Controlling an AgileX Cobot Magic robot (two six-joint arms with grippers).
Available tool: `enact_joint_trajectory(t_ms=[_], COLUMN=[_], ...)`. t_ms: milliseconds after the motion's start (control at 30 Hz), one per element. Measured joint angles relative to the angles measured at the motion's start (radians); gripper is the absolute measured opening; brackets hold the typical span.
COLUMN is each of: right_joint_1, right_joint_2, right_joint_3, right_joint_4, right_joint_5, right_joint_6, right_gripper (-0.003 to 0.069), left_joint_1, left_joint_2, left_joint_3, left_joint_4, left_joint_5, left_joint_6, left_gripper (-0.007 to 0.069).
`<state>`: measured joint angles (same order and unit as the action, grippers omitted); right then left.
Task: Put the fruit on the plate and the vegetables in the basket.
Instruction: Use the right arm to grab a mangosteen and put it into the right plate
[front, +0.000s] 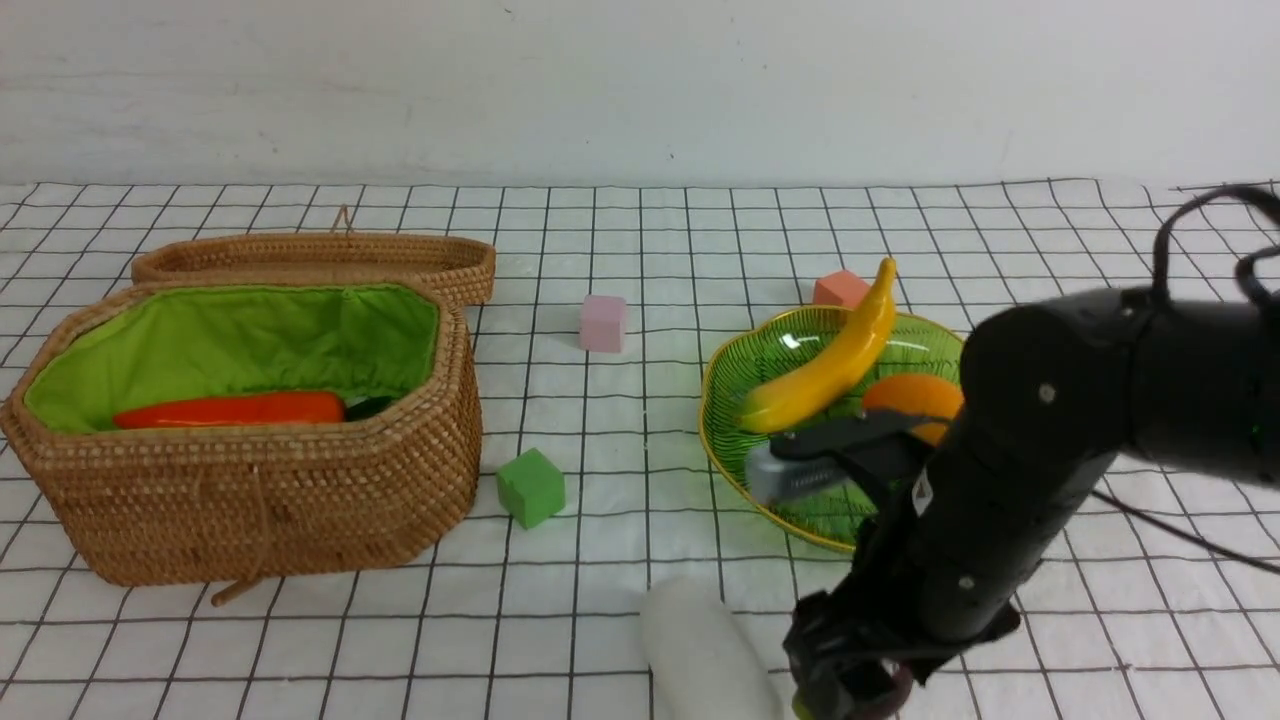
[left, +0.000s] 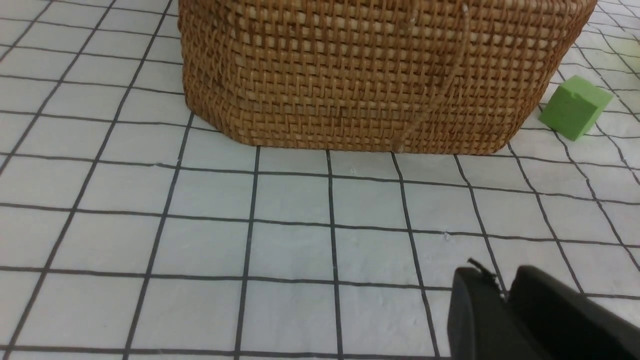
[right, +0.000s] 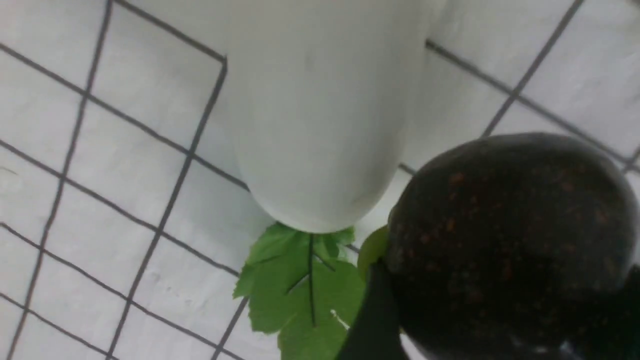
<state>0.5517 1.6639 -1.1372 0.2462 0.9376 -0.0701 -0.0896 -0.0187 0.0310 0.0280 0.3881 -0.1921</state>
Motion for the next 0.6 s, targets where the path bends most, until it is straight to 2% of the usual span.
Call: enact_joint_trajectory(t_ms=[167, 300, 600], right_joint_1=[-0.101, -0.219, -0.276], right_joint_2=[-0.006, 0.067, 0.193], right_joint_3=[-0.134, -0.213, -0.243], right_joint_4=[-0.019, 0.005, 0.062], right_joint_5=[-0.019, -0.104, -0.103], right_joint_6=[-0.001, -0.001, -0.001], right_gripper=[0.0561, 0.0561, 0.057], left_joint_1=[0.0, 0.0, 0.0], left_joint_2=[0.0, 0.0, 0.0], left_joint_3=[0.0, 0.0, 0.0], left_joint_4=[0.0, 0.0, 0.0], left_joint_5=[0.0, 0.0, 0.0], left_joint_6=[0.0, 0.0, 0.0], left_gripper=[0.0099, 0.0104, 0.0108])
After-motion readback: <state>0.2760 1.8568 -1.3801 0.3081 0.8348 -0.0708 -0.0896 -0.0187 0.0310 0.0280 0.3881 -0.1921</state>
